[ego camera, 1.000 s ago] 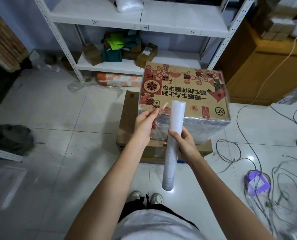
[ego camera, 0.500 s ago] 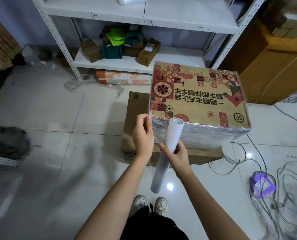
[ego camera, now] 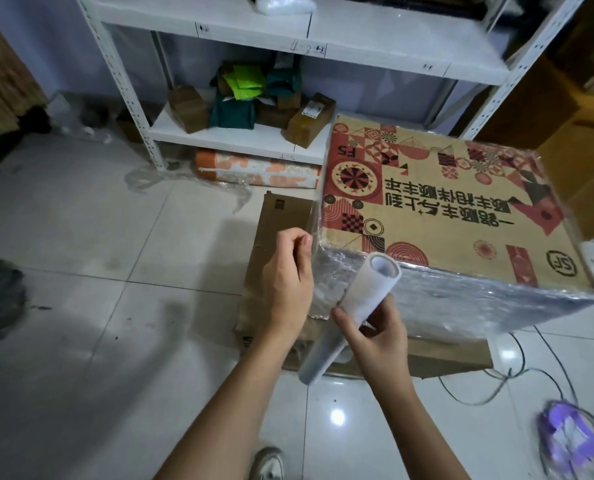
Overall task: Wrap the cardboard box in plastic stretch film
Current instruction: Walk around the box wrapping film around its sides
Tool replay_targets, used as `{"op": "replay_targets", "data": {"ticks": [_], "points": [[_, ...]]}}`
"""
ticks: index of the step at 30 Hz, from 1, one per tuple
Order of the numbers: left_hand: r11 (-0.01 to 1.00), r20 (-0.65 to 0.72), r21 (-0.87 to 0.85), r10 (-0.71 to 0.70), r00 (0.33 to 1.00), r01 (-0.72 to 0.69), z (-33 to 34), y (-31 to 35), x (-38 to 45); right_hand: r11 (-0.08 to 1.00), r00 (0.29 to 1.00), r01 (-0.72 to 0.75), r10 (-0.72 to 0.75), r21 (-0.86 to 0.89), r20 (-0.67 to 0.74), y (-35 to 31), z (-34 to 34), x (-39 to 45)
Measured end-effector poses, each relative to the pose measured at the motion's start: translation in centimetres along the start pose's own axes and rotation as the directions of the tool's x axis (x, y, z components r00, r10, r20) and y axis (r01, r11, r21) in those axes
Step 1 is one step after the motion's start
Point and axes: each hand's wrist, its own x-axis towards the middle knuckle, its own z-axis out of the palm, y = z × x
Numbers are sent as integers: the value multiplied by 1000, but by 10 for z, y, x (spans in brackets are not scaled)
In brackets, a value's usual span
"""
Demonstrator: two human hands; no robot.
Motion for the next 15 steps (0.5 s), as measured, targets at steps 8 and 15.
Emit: {"op": "replay_targets", "data": {"ticks": [8, 15], "points": [[999, -79, -32, 25, 997, -28, 20, -31, -10, 970, 981, 179, -188, -163, -40, 29, -2, 10], [999, -81, -11, 49, 996, -50, 22, -43, -7, 975, 978, 208, -209, -76, -5, 41, -3, 12]]}}
